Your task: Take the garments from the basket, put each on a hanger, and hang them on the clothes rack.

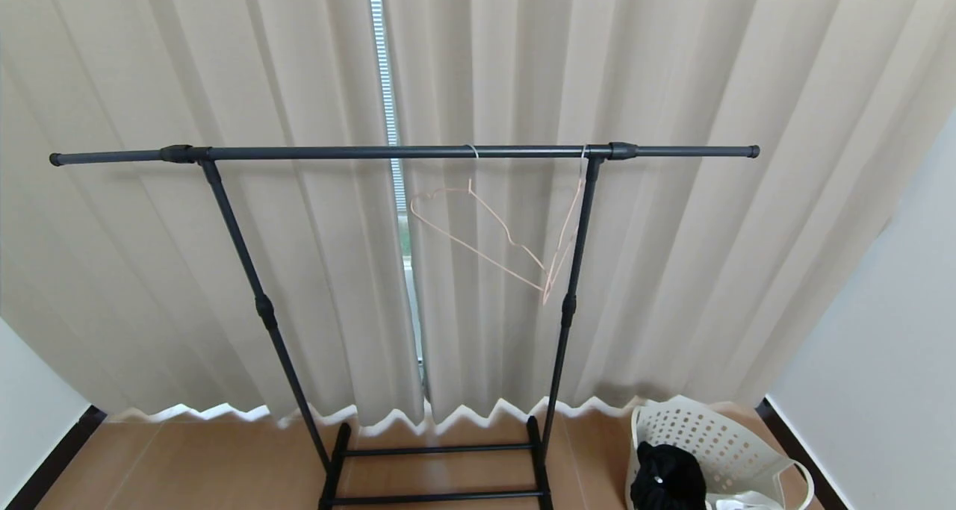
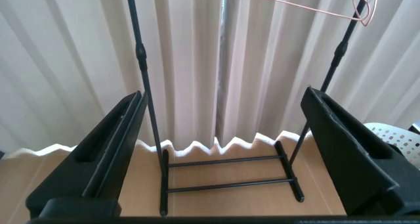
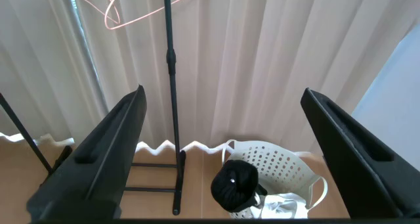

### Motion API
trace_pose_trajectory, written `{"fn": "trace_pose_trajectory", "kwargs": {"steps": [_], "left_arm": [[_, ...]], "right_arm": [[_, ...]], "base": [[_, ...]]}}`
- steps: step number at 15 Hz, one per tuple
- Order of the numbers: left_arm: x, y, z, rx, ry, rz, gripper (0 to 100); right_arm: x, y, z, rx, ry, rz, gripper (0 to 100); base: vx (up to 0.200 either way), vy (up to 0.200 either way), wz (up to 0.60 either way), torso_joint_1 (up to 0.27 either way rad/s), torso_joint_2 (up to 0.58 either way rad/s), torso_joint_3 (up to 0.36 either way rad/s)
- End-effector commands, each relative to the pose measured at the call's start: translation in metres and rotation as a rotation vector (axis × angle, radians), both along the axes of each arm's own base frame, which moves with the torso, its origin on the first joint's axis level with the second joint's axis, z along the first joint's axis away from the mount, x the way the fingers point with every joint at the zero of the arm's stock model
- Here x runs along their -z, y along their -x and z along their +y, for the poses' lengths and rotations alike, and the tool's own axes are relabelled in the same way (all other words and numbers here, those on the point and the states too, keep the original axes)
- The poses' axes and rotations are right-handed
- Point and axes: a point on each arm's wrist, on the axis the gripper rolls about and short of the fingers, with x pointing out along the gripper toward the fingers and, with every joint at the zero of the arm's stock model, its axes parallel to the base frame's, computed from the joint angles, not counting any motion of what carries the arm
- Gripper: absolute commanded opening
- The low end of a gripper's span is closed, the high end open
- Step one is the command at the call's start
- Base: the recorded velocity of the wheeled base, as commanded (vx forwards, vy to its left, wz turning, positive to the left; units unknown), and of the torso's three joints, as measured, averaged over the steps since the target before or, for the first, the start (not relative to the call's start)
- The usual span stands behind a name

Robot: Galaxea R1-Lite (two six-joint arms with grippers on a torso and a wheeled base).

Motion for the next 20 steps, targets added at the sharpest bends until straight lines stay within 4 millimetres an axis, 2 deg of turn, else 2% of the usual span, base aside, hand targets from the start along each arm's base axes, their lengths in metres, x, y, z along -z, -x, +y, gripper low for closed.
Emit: {"fn": "trace_pose_trajectory", "kwargs": {"steps": [1,20], "left_arm": [[0.0,-0.0001,0.0,0.0,0.0,0.002,100],[-0.0004,0.0,-0.0001,0.004,0.003,0.0,100]], "right_arm": [[0.0,-0.0001,0.0,0.0,0.0,0.001,100],[0.0002,0.0,0.0001,-0.003,0.011,0.006,100]], "base": [[0.0,0.0,0.0,0.0,0.0,0.0],[0.0,0.0,0.0,0.0,0.0,0.0]]}}
